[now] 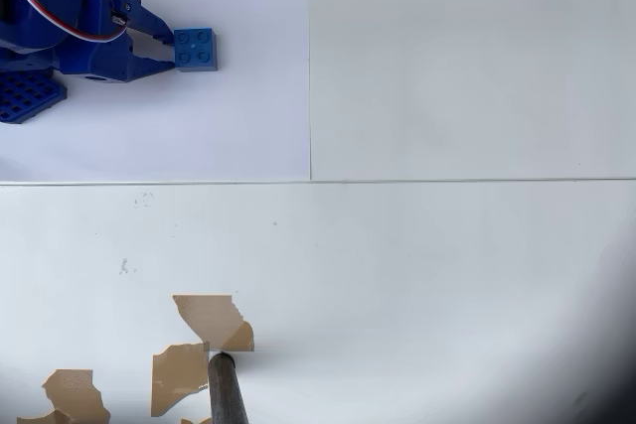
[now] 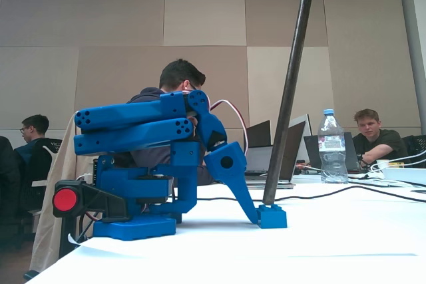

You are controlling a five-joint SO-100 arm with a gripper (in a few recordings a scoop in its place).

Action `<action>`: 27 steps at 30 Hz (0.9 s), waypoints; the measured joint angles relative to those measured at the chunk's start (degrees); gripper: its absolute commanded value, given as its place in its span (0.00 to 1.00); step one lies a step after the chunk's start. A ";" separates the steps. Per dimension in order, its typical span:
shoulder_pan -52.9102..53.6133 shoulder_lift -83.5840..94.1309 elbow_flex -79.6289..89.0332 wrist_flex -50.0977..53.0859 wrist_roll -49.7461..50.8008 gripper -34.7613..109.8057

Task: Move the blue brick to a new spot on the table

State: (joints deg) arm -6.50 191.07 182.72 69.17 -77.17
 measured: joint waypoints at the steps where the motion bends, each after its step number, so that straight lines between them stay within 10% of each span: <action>1: 0.00 -0.18 0.00 0.00 0.00 0.24; 27: -1.05 -0.79 0.00 0.09 -6.33 0.24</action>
State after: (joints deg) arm -7.56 190.28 182.72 69.26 -83.50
